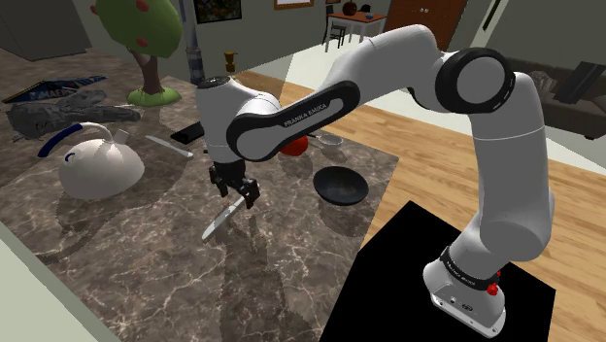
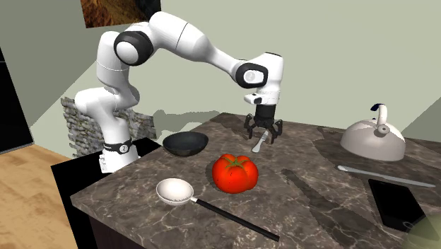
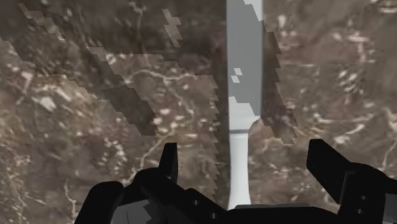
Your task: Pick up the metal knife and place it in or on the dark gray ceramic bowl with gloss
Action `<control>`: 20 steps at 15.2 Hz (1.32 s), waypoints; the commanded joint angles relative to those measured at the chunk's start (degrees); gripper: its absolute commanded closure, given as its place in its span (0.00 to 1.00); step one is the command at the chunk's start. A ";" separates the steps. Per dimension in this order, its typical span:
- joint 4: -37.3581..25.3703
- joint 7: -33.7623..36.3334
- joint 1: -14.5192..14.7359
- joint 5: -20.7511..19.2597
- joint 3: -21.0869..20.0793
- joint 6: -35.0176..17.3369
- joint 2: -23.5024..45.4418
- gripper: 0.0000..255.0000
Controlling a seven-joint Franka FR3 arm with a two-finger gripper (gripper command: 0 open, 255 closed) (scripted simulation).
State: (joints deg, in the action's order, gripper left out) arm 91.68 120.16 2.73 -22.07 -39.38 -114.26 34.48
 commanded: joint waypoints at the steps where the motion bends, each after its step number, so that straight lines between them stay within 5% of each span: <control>1: 0.11 0.00 -0.03 -0.05 0.03 -0.17 0.04 0.00; 5: 0.10 0.00 -0.02 -0.04 0.03 -0.15 0.04 0.00; 6: 0.10 0.00 -0.02 -0.04 0.03 -0.15 0.04 1.00; 20: -1.47 -0.65 -0.35 1.10 -0.76 2.74 -1.56 1.00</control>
State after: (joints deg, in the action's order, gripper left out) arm 90.24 119.56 2.48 -21.22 -39.95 -111.95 33.33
